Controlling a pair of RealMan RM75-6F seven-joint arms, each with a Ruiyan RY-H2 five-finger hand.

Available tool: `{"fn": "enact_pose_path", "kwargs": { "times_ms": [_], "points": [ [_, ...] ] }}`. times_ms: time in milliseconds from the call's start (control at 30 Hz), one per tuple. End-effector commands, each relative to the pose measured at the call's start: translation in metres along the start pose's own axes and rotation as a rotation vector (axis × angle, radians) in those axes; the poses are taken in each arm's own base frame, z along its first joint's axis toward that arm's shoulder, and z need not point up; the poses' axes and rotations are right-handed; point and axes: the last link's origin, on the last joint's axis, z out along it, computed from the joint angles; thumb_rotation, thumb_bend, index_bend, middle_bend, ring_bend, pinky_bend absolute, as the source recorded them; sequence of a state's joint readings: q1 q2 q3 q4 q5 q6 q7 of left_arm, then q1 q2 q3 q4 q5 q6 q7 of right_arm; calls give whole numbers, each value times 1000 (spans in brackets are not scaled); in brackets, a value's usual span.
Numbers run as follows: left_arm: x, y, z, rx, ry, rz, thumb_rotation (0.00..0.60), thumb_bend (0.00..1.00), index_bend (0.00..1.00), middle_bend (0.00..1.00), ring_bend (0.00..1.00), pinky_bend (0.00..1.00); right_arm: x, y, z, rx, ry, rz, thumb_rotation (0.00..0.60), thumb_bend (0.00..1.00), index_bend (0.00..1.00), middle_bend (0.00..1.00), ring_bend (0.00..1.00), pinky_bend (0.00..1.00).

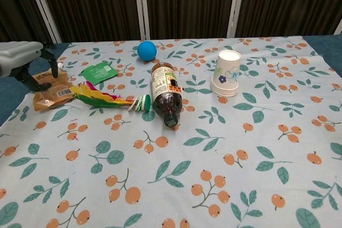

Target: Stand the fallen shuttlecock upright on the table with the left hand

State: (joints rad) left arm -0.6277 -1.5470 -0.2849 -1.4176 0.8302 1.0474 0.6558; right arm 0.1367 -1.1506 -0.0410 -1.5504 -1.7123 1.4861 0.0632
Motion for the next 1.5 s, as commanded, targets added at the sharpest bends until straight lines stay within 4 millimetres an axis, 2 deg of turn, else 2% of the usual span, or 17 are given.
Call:
{"fn": "enact_pose_path", "kwargs": {
  "times_ms": [33,433,767,1167,1500],
  "points": [
    [-2,8,5,-9,-7,14,600,415,455,0,0,0,0,0,0,-2,0,1,600,49,77,0,0,0],
    [-14,29,18,-9,-25,58,600,414,472,0,0,0,0,1,0,-7,-1,9,600,50,77,0,0,0],
    [-21,42,22,-19,-29,66,600,416,537,0,0,0,0,1,1,-6,-1,15,600,51,77,0,0,0],
    [-22,41,23,-7,-31,72,600,432,555,0,0,0,0,0,1,-6,-2,18,600,52,77,0,0,0],
    [-24,41,21,-11,-39,67,600,566,572,0,0,0,0,0,1,-8,0,17,600,52,78,0,0,0]
  ]
}}
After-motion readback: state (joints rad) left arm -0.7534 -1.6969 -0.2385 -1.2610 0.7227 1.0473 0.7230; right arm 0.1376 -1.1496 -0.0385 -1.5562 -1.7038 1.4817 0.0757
